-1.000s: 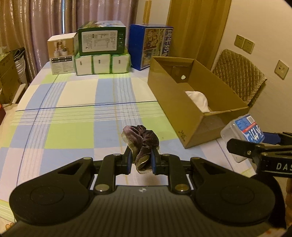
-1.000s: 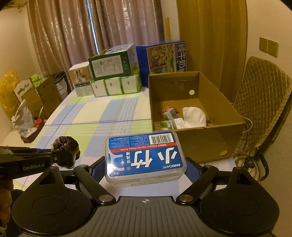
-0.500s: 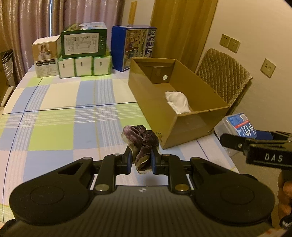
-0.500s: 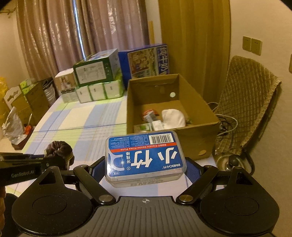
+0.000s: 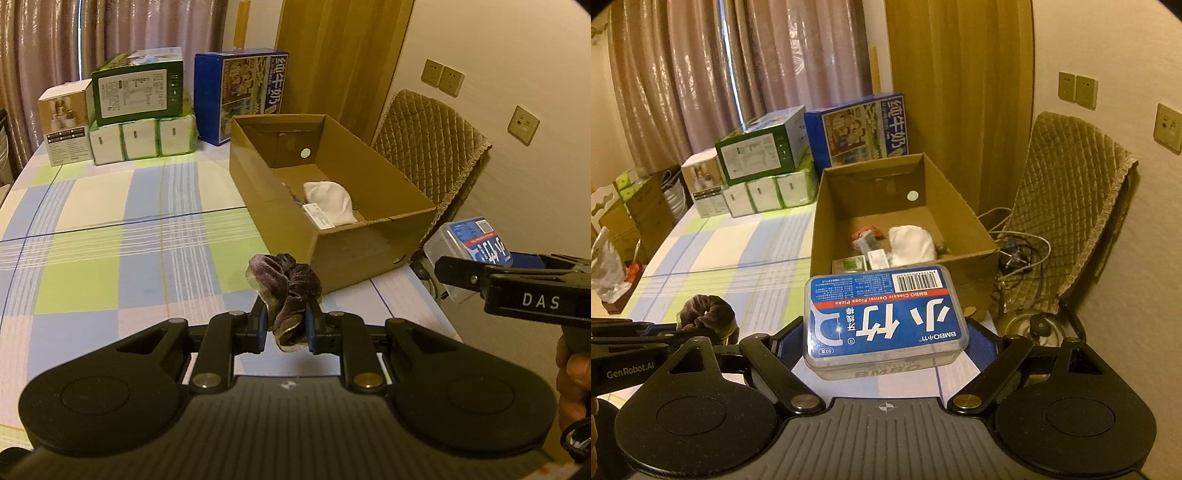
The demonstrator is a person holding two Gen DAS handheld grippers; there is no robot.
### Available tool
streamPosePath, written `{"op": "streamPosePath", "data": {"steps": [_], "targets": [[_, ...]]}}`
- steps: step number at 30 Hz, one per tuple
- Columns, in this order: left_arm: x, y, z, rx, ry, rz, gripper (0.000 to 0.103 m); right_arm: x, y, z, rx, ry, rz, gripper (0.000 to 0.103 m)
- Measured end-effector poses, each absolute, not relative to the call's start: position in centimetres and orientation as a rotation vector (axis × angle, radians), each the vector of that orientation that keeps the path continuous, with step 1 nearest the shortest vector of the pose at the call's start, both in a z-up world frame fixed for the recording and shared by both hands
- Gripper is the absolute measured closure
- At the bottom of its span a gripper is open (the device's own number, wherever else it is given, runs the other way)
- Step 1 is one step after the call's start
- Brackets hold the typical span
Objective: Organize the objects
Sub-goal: 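Lift the floss box and scrunchie and carry both toward the cardboard box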
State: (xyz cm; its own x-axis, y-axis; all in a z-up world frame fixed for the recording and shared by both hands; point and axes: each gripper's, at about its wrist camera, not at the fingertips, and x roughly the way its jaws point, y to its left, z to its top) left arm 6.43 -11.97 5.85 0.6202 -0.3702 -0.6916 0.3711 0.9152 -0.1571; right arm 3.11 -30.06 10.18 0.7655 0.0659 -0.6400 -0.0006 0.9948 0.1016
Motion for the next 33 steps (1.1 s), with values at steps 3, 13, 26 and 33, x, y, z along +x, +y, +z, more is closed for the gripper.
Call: {"op": "streamPosePath", "data": {"steps": [3, 13, 26, 33], "targets": [[6.4, -12.5, 5.8, 0.007, 0.797, -0.434, 0.087, 3.1, -30.4, 10.2, 0.1, 0.698, 0.032, 0.019], [6.9, -14.0, 5.8, 0.022, 0.804, -0.457, 0.087, 3.3, -31.8, 10.0, 0.117, 0.703, 0.018, 0.019], [8.0, -16.5, 6.0, 0.043, 0.805, -0.492, 0.087, 4.1, -33.5, 9.7, 0.119, 0.711, -0.003, 0.019], [9.8, -18.2, 6.5, 0.049, 0.797, -0.502, 0.087, 6.0, -34.7, 10.4, 0.098, 0.7, -0.002, 0.019]]}}
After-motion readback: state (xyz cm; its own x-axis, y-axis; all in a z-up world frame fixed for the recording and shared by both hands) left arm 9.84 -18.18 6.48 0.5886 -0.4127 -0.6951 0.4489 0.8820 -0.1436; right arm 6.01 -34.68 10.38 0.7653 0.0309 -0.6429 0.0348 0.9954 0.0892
